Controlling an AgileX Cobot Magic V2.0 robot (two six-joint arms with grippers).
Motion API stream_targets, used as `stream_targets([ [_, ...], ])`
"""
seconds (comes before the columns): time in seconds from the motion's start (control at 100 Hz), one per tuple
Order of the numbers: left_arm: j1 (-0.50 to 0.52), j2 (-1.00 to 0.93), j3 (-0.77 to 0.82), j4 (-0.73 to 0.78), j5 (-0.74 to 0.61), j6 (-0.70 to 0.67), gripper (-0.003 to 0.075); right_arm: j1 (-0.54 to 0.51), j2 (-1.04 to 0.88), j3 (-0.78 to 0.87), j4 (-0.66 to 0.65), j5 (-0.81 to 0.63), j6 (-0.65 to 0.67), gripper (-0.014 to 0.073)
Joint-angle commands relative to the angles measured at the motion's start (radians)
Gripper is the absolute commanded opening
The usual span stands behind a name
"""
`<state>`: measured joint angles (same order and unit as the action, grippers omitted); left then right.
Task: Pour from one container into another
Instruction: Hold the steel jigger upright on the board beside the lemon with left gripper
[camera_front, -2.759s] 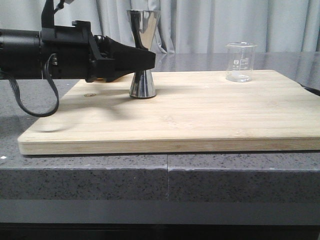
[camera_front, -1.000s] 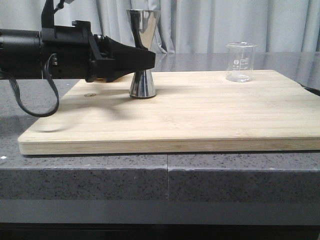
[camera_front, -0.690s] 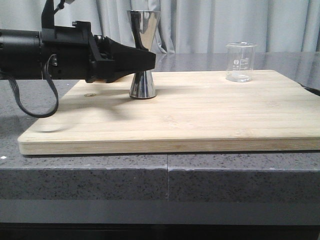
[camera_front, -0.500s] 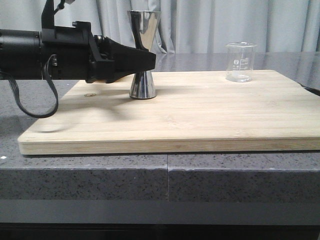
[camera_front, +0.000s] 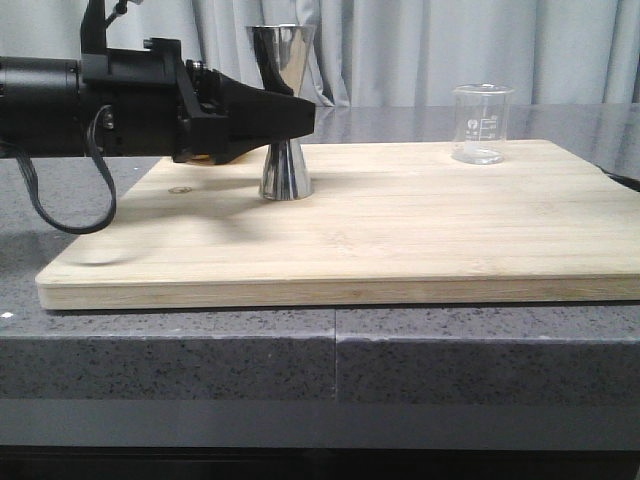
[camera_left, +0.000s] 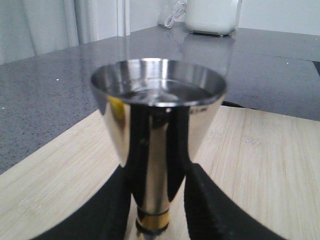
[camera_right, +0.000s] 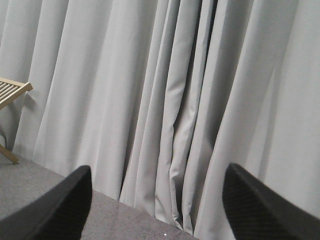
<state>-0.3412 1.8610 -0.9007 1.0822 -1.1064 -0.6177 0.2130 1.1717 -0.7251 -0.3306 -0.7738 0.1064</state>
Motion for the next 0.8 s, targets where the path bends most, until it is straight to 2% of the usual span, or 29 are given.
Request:
stream_targets([
  [0.0,-0.001,-0.04,-0.02,-0.04,-0.085,-0.002,0.0253,0.002,-0.029,-0.022,0.011,-0.075,0.0,0.0495],
  [0.21,-0.001,-0.04,-0.02,-0.04,-0.085,-0.003,0.0349,0.002,-0.029,-0.022,0.011,-0.075,0.0,0.0495],
  [0.6,0.0,-0.042,-0.02,-0.04,-0.083,-0.003,0.0363,0.002,-0.029,-0.022,0.013,-0.078,0.0,0.0495],
  [0.79,0.0,-0.042,-0.02,-0.062,-0.081,-0.003,0.0445,0.002,-0.029,-0.022,0.015,-0.08,0.0,0.0495],
])
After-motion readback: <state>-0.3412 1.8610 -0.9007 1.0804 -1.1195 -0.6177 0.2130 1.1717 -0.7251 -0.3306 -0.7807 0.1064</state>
